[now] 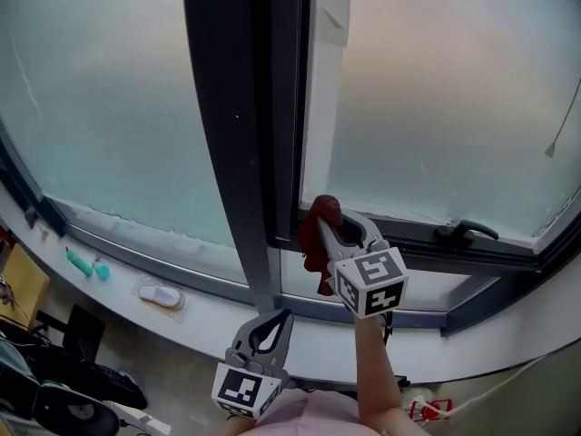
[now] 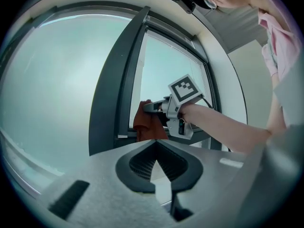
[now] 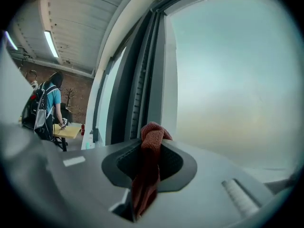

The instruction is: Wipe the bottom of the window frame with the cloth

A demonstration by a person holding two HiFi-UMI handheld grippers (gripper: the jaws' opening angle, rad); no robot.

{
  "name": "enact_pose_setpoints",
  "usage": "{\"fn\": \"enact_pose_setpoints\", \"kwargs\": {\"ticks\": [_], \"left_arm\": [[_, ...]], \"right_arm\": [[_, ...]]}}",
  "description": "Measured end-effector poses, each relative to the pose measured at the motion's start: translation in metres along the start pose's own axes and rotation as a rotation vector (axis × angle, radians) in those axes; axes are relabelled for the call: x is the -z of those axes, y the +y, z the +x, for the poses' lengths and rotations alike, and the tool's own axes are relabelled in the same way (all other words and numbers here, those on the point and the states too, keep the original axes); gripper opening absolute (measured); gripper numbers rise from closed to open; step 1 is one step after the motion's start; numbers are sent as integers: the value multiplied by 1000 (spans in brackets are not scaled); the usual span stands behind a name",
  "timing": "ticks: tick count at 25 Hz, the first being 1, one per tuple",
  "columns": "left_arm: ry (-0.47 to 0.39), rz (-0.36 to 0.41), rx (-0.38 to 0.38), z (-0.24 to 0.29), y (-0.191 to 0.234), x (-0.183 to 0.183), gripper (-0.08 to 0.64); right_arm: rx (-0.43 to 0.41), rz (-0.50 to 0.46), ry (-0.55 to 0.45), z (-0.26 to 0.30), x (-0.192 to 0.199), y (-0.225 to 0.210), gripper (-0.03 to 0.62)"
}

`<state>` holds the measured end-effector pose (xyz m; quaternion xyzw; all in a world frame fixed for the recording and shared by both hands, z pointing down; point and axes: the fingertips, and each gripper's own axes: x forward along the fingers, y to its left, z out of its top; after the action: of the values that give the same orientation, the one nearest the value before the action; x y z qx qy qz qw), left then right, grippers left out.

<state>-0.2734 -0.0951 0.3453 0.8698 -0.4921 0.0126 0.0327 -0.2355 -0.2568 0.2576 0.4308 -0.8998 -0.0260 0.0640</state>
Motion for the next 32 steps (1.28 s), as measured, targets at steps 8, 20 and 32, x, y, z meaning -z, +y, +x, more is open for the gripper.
{"fn": "enact_pose_setpoints", "kwargs": {"ticks": [8,20,32], "left_arm": [[-65,-13,-20,-7,21,-12,0],[-61,-6,11,12,23,-11,0],[-67,-8,40,27,16,-14,0]], "right_arm": [[98,-117,235,42,47,-7,66],[116,-90,339,52,55,-13,64],[107,-68,348,41,59,-20,63]]}}
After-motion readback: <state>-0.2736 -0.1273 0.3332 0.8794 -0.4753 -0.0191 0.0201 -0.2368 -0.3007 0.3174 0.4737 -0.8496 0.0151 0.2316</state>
